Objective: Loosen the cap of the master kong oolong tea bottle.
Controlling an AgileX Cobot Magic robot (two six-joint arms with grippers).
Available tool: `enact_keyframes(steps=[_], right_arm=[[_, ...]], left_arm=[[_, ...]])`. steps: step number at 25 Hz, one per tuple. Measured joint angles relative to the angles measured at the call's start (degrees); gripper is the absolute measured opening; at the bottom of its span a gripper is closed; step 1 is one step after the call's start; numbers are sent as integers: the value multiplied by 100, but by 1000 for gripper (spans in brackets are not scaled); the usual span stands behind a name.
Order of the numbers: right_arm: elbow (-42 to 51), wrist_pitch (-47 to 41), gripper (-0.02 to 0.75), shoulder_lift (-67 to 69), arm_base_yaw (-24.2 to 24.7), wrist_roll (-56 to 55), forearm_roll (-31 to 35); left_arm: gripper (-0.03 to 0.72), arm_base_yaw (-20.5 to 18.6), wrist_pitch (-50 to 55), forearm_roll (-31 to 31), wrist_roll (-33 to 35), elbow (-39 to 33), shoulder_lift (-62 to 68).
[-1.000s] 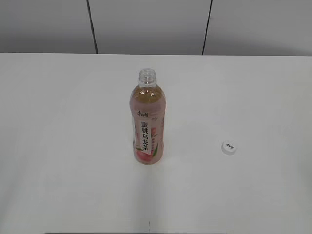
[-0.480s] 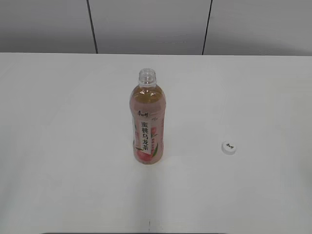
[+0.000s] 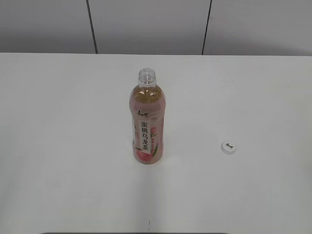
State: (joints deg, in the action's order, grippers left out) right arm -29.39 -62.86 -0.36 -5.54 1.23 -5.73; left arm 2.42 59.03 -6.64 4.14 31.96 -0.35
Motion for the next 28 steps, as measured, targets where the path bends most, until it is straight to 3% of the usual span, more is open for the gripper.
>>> enact_keyframes(steps=[2, 5, 17, 28], right_arm=[[0, 0, 305, 0, 407, 0, 0], [0, 0, 305, 0, 607, 0, 0], [0, 0, 305, 0, 619, 0, 20], [0, 0, 305, 0, 625, 525, 617]], left_arm=[[361, -13, 0, 0, 0, 0, 0], [355, -13, 0, 0, 0, 0, 0], [317, -13, 0, 0, 0, 0, 0], [249, -13, -4, 0, 0, 0, 0]])
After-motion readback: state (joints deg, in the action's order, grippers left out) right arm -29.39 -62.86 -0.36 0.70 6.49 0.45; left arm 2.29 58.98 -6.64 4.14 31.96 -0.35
